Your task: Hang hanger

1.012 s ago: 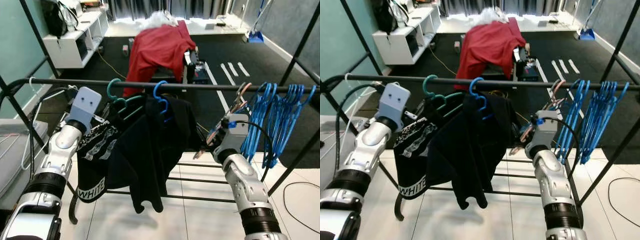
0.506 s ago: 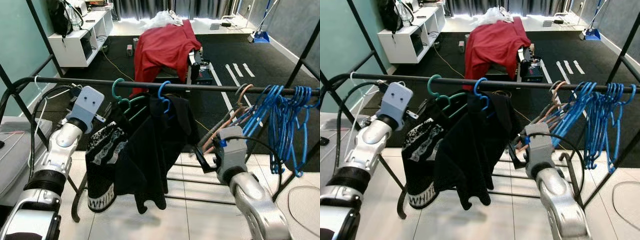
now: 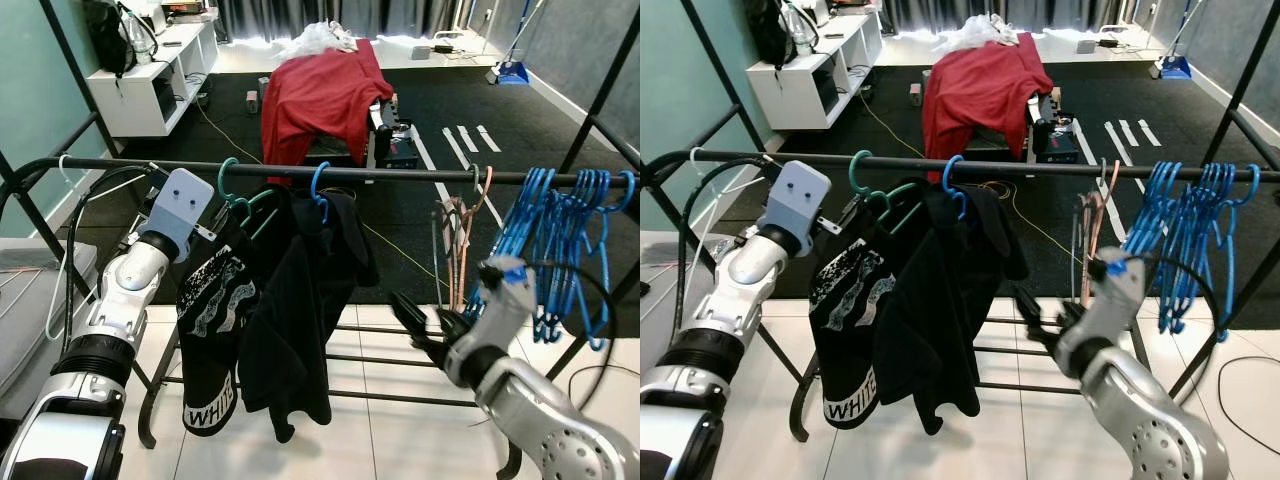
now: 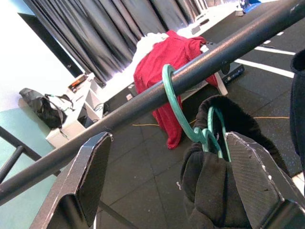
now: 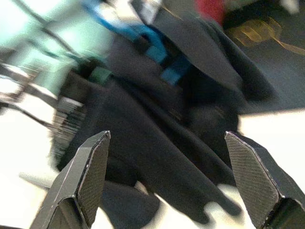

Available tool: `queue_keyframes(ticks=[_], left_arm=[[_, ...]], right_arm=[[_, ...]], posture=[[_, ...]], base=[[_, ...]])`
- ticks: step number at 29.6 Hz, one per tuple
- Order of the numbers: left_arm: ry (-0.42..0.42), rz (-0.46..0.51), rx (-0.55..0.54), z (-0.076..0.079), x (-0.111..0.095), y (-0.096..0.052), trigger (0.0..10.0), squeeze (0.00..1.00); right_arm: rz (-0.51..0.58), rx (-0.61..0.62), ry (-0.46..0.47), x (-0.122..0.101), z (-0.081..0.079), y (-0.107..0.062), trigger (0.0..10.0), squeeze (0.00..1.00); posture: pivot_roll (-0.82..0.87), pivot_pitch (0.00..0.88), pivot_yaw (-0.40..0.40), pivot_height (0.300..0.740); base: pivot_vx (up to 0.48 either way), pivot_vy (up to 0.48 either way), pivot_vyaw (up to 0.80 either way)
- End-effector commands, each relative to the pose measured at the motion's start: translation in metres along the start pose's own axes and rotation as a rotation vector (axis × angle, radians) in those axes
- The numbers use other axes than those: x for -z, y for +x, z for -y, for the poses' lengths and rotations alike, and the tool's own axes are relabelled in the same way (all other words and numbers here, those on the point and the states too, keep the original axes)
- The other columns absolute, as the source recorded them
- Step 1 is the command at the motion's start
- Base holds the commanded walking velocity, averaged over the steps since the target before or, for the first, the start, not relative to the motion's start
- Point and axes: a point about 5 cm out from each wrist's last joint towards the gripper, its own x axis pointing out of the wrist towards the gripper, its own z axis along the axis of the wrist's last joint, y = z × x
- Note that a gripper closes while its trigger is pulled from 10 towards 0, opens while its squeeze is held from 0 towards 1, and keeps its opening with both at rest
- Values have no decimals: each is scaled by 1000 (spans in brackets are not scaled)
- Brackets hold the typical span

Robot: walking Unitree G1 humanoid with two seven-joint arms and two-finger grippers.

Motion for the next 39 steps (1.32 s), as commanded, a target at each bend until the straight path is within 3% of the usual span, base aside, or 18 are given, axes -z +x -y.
queue_keyframes(ticks=[1, 3, 8, 9, 10, 12, 14, 16, 17, 19, 21, 25, 33, 34, 35, 36, 39], left_arm=[[-3, -7, 0, 1, 2, 0, 10000, 0], [-10, -5, 0, 4, 2, 1, 10000, 0], [-16, -6, 3, 6, 3, 1, 10000, 0], [-24, -11, 2, 8, 4, 1, 10000, 0], [-24, -11, 2, 8, 4, 1, 10000, 0], [-58, -36, -13, 11, 7, 0, 10000, 0], [-58, -36, -13, 11, 7, 0, 10000, 0], [-114, -126, -22, 21, 18, -1, 10000, 0], [-114, -126, -22, 21, 18, -1, 10000, 0], [-208, -244, 8, 37, 32, -2, 10000, 0], [-208, -244, 8, 37, 32, -2, 10000, 0], [-288, -321, 64, 54, 38, -3, 10000, 0], [-293, -357, 85, 59, 42, -5, 10000, 0], [-286, -390, 96, 62, 46, -7, 7686, 0], [-286, -390, 96, 62, 46, -7, 7686, 0], [-282, -416, 113, 65, 50, -9, 0, 0], [-282, -429, 117, 67, 52, -11, 0, 0]], right_arm=[[55, -52, -35, -8, -8, 0, 10000, 0], [98, -61, -188, -18, -11, 3, 10000, 0], [82, -47, -278, -18, -12, 6, 10000, 0], [64, -13, -336, -8, -5, 14, 10000, 0], [64, -13, -336, -8, -5, 14, 10000, 0], [28, 33, -396, 14, 7, 25, 10000, 0], [28, 33, -396, 14, 7, 25, 10000, 0], [-16, 30, -409, 32, 10, 32, 10000, 0], [-16, 30, -409, 32, 10, 32, 10000, 0], [-37, 35, -370, 39, 14, 33, 10000, 0], [-37, 35, -370, 39, 14, 33, 10000, 0], [-35, 41, -356, 43, 19, 34, 10000, 0], [-25, 36, -368, 46, 20, 37, 10000, 0], [-21, 34, -373, 48, 20, 38, 10000, 0], [-21, 34, -373, 48, 20, 38, 10000, 0], [-18, 31, -377, 49, 20, 39, 10000, 0], [-16, 30, -380, 50, 20, 39, 10000, 0]], posture=[[-198, 73, 29, 740], [-191, 71, 32, 740], [-191, 71, 32, 740], [-180, 67, 34, 740], [-180, 67, 34, 740], [-158, 68, 34, 740], [-158, 68, 34, 740], [-144, 67, 29, 740], [-144, 67, 29, 740], [-151, 73, 31, 740], [-151, 73, 31, 740], [-151, 70, 32, 740], [-152, 68, 32, 740], [-151, 63, 30, 740], [-151, 63, 30, 740], [-152, 61, 30, 740], [-152, 60, 29, 740]], base=[[0, 0, 0], [0, 0, 0], [0, 0, 0], [0, 0, 0], [0, 0, 0], [0, 0, 0], [0, 0, 0], [0, 0, 0], [0, 0, 0], [0, 0, 0], [0, 0, 0], [0, 0, 0], [0, 0, 0], [0, 0, 0], [0, 0, 0], [0, 0, 0], [0, 0, 0]])
